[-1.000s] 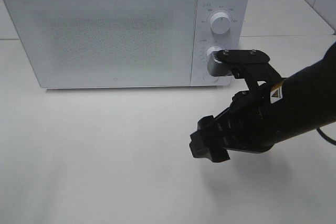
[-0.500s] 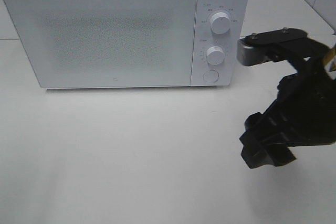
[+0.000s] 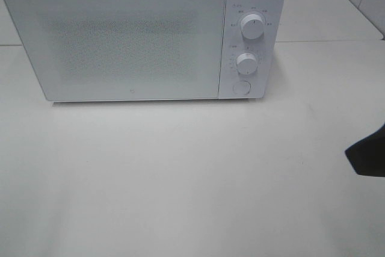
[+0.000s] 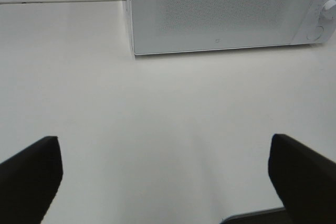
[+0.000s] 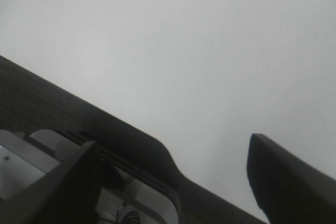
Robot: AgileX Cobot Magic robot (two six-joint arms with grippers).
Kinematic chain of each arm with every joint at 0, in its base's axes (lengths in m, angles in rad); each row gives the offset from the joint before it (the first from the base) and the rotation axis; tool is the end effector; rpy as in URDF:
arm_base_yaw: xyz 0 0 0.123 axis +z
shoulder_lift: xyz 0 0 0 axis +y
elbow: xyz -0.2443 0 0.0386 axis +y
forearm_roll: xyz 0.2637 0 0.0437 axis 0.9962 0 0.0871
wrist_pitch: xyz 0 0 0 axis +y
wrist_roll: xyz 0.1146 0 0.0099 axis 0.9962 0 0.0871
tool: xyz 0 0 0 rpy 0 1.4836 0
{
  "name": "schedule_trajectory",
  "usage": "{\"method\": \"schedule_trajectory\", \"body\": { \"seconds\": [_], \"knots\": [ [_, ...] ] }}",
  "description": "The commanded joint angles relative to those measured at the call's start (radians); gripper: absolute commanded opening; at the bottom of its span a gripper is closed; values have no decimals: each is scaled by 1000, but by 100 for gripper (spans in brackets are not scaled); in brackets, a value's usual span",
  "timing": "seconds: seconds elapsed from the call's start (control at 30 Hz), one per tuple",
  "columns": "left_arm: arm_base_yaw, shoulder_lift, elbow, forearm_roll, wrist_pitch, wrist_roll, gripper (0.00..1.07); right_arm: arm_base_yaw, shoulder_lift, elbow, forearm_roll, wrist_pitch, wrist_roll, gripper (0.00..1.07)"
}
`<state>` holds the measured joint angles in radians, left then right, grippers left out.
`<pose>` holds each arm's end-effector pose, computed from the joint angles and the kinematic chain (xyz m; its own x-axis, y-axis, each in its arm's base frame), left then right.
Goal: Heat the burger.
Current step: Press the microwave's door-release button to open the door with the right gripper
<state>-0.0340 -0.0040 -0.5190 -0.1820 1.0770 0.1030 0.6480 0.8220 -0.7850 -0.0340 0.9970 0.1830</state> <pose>0.0632 -0.0205 0.2797 -0.4407 0.0308 -0.8971 0.1834 0.9814 -0.0564 0.1568 0.1146 0.2688 -0.7348 -0.3509 -0.5804 -0.4761 0.8764 0.0729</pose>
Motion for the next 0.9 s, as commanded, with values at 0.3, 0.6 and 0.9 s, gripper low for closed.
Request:
{"method": "schedule_trajectory", "body": {
  "seconds": [0.3, 0.6, 0.9],
  "knots": [
    [4, -18, 3, 1, -9, 1, 100, -203, -279, 165, -30, 17, -12, 74],
    [4, -18, 3, 1, -9, 1, 100, -374, -563, 240, -30, 14, -52, 74],
    [4, -18, 3, 1, -9, 1, 100, -448, -818, 295, -35, -35, -60, 74]
  ]
}}
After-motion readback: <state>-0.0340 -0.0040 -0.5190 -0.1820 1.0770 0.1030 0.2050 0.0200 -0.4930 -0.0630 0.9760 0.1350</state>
